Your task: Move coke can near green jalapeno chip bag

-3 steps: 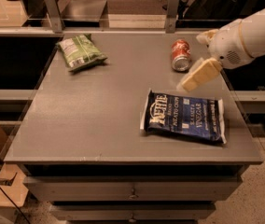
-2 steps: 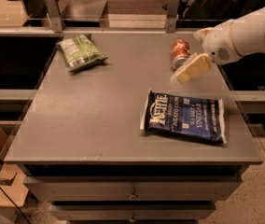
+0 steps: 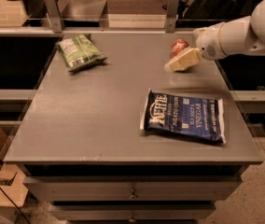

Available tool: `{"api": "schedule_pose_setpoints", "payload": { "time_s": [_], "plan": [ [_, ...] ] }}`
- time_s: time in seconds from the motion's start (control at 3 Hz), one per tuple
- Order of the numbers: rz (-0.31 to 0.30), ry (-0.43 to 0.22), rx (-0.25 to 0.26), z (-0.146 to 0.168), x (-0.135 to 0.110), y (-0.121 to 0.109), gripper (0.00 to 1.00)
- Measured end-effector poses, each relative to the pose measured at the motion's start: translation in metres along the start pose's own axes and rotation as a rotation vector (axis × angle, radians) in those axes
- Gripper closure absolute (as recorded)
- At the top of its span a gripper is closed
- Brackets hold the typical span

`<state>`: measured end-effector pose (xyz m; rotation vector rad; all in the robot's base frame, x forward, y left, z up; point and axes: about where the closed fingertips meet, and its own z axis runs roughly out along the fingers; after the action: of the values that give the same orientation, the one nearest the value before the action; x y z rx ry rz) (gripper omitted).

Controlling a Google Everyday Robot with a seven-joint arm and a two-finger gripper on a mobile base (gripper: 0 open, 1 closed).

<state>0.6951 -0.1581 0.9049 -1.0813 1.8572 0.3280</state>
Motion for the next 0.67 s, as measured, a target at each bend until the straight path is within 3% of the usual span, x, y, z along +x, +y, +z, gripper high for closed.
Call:
{"api": "schedule_pose_setpoints", "payload": {
  "time_s": [0.67],
  "plan": [
    [0.126, -0.006, 0.044, 0.040, 0.025, -0.034, 0.00]
  ]
}}
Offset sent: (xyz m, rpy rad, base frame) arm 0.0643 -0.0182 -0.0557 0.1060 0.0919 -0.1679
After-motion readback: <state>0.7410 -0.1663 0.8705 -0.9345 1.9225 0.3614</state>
